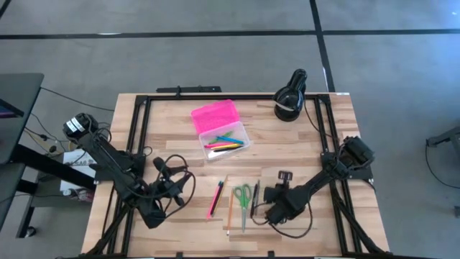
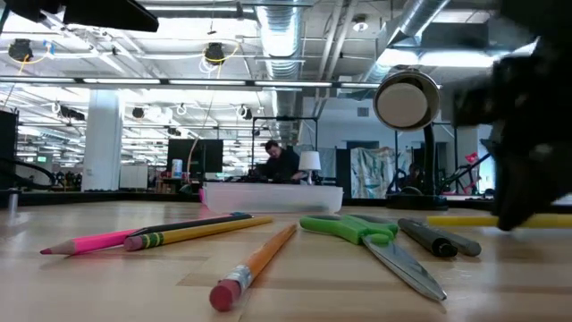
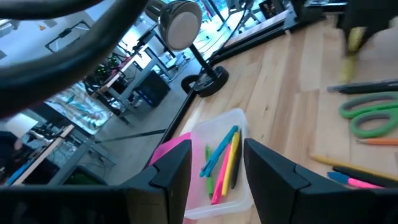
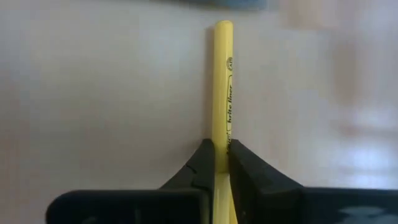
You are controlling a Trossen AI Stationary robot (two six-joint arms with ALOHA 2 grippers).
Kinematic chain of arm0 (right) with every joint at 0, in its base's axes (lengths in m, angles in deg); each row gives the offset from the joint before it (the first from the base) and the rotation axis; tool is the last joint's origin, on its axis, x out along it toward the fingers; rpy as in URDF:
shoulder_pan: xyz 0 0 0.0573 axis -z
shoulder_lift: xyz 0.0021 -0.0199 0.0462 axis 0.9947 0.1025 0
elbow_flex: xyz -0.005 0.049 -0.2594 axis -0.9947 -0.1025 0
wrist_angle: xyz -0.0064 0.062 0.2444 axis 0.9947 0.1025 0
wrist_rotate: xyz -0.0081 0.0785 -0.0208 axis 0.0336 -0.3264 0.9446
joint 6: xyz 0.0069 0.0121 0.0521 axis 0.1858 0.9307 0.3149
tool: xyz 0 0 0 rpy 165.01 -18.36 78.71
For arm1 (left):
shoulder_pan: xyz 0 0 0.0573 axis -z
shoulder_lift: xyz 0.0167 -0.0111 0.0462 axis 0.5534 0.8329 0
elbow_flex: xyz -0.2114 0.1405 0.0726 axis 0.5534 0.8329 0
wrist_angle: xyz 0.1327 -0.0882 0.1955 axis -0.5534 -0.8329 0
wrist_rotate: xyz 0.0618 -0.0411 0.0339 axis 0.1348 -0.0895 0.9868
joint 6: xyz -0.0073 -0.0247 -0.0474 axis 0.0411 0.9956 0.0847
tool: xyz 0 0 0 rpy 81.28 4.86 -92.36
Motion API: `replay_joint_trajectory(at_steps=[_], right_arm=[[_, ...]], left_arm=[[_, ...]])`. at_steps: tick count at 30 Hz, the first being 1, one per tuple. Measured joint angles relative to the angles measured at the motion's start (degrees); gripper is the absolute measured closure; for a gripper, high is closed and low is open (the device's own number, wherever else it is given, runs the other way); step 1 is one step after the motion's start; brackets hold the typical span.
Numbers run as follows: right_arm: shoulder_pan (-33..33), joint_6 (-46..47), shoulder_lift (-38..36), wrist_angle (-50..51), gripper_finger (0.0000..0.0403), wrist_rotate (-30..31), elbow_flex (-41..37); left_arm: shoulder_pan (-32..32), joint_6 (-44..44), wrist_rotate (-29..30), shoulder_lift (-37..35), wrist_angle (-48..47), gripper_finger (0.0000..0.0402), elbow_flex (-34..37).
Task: Pick & place school supplies into a supply box
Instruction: Put the yellow pen into the pink supply box
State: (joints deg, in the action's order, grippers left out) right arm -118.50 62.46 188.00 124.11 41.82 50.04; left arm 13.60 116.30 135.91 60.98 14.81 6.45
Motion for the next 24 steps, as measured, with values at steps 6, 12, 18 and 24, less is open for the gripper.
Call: replay_joint_trajectory(at_steps=[6, 12, 18, 24], right_arm=[[2.13, 1.84, -0.08, 5.65, 0.0389, 7.0, 0.08], [5.82, -1.12, -0.21, 6.18, 0.0388, 15.32, 0.4], [12.66, -10.0, -0.24, 3.79, 0.0386, 23.84, 2.98], [21.07, -28.61, -0.32, -6.47, 0.0386, 23.06, 8.04]], left_arm=[[-0.02, 4.55, 0.79, 0.02, -4.13, 0.026, 0.0], [-0.04, 6.49, 1.23, 0.02, -5.91, 0.026, 0.0], [-0.04, 7.23, 1.23, 0.02, -6.79, 0.026, 0.0], [-0.04, 7.25, 0.69, 0.02, -6.81, 0.026, 0.0]])
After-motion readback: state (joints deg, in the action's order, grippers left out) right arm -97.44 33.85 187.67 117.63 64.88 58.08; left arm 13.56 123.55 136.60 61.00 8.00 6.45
